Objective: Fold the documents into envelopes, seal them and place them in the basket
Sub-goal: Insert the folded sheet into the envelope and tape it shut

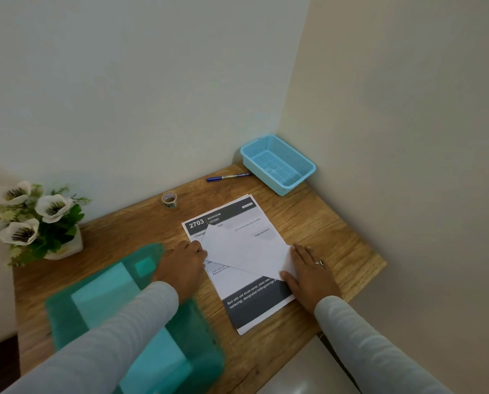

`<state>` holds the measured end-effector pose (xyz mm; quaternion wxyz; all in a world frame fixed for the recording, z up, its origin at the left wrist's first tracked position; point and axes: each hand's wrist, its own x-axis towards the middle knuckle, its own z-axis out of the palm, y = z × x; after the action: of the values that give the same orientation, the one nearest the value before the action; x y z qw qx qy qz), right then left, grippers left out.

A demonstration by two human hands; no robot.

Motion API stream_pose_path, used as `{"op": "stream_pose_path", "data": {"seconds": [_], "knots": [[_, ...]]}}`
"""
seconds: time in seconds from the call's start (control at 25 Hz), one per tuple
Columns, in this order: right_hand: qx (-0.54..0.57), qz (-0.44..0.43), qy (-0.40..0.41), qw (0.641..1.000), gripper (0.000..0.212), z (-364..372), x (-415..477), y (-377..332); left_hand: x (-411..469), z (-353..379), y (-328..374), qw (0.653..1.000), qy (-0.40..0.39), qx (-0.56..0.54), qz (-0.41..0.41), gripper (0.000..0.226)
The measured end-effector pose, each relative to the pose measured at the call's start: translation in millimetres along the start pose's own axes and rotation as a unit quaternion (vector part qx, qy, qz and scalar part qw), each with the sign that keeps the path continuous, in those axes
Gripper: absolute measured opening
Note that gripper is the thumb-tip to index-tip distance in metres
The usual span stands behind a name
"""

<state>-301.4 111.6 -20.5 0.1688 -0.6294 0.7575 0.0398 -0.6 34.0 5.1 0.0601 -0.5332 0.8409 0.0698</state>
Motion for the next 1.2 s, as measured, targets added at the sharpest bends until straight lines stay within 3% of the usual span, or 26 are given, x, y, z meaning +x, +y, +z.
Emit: {"op": "stream_pose_path", "data": {"seconds": [0.16, 0.32, 0.52, 0.64, 0.76, 0.88, 1.04, 1.2], "knots": [[0.073, 0.104, 0.030, 0.991, 0.087, -9.9, 1.1, -12.1, -3.5, 2.1, 0.2, 1.000, 0.007, -0.001, 0.006, 0.045], [0.205, 0.208, 0.065, 0.954, 0.098, -18.7, 12.0, -27.2, -5.0, 1.3, 2.8, 1.000, -0.004, 0.008, 0.005, 0.047], [0.426, 0.276, 0.098, 0.856, 0.059, -36.0, 23.8, -19.4, -5.7, 2.4, 1.1, 1.000, -0.012, 0.016, 0.003, 0.048], [0.470, 0.258, 0.087, 0.839, 0.037, -36.0, 17.7, -13.0, -7.0, 4.3, -1.0, 1.000, -0.009, -0.010, 0.002, 0.048], [0.505, 0.218, 0.090, 0.830, 0.021, -42.4, 8.4, -13.4, -5.1, 1.6, -4.6, 0.989, -0.003, -0.143, -0.040, 0.044], [0.570, 0.180, 0.101, 0.796, 0.025, -65.2, 3.1, -13.1, 1.2, -8.4, -7.8, 0.921, 0.029, -0.370, -0.115, 0.043], [0.592, 0.130, 0.086, 0.791, 0.022, -88.1, 9.2, -13.6, 7.8, -33.0, -9.0, 0.780, 0.096, -0.595, -0.171, 0.053], [0.616, 0.082, 0.027, 0.783, 0.020, -104.0, 26.3, -27.3, 6.1, -44.5, -16.1, 0.767, 0.106, -0.608, -0.175, 0.066]]}}
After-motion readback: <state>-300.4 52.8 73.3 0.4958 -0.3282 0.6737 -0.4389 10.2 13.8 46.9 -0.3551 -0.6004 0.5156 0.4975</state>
